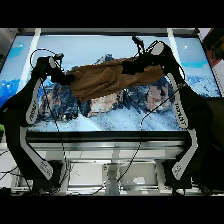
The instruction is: Fold the clothes and pants, and hang the long-sleeved shirts on hangers.
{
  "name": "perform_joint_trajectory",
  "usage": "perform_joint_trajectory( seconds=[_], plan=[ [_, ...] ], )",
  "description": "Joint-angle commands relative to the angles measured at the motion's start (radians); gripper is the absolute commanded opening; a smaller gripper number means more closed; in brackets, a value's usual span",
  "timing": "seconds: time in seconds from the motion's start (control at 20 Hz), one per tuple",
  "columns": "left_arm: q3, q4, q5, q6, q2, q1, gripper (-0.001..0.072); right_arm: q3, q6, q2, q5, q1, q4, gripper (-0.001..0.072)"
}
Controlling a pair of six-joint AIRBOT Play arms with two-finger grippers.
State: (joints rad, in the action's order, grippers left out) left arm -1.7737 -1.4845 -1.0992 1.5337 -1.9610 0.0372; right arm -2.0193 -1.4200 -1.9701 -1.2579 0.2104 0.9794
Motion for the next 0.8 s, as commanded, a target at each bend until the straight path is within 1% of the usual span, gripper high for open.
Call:
perform_joint_trajectory(
  seconds=[0.0,0.15,0.3,0.6,0.65,0.75],
  plan=[
    [-0.001,0.061,0.089,-0.003,0.013,0.017,0.0019,0.000,0.001,0.000,0.012,0.000,0.002,0.0022],
    [-0.001,0.180,0.178,-0.004,0.010,0.025,0.0020,0.000,0.001,0.000,0.014,0.000,0.001,0.0022],
    [-0.001,0.257,0.287,-0.004,0.004,0.051,0.0019,0.000,0.001,0.000,0.017,0.000,0.002,0.0022],
    [-0.001,0.259,0.420,-0.004,-0.010,0.135,0.0019,0.000,0.001,0.000,0.017,0.000,0.002,0.0022],
    [-0.001,0.257,0.430,-0.008,-0.011,0.146,0.0020,0.000,0.001,0.000,0.016,0.000,0.002,0.0022],
    [-0.002,0.255,0.418,-0.046,0.003,0.152,0.0019,0.000,0.001,0.000,0.012,-0.001,0.007,0.0022]
  ],
)
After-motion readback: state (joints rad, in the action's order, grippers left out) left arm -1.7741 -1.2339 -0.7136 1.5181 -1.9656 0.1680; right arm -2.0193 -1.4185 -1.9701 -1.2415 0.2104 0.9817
